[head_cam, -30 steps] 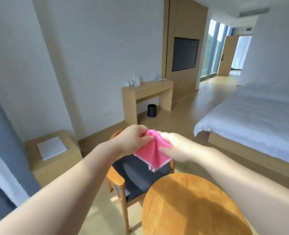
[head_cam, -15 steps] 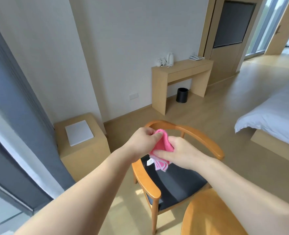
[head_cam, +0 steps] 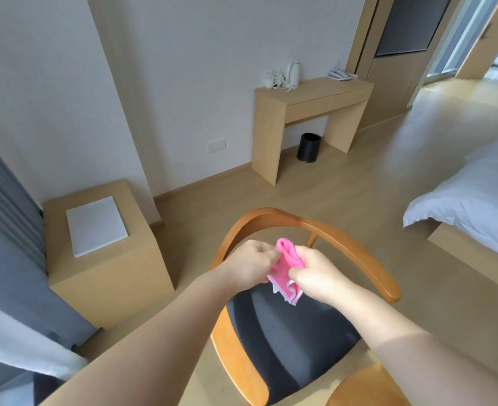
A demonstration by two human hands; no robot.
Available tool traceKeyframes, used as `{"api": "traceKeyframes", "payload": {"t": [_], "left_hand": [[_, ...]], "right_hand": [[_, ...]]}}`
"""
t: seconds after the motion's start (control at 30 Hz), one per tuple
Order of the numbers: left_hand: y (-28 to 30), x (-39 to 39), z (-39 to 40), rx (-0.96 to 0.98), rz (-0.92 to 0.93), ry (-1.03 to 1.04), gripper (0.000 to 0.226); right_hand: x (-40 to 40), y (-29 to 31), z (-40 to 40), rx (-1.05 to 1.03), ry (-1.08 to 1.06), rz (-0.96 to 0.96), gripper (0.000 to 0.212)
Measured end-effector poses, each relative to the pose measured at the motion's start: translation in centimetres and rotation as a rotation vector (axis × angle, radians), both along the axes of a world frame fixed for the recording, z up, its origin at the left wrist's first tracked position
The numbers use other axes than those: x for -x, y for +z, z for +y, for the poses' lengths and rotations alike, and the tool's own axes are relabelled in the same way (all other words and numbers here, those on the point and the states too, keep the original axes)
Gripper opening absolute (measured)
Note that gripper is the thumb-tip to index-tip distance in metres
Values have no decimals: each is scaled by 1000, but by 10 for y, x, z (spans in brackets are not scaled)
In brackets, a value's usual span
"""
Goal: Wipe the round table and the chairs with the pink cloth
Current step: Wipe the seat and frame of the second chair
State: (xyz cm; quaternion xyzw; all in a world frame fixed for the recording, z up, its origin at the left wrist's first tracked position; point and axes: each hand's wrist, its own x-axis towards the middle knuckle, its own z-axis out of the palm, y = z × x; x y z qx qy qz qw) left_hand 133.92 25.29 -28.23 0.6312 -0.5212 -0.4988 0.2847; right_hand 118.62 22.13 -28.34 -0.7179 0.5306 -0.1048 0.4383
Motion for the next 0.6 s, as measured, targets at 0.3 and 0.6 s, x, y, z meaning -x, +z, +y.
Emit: {"api": "traceKeyframes", "payload": {"t": [0.3, 0.6], "left_hand": [[-131, -95, -73, 62, -321, 128, 25], [-254, -144, -111, 116, -680, 127, 17]], "right_hand": [[-53, -92, -62, -93, -201, 285, 25], [-75, -216, -117, -88, -318, 210, 30]]}}
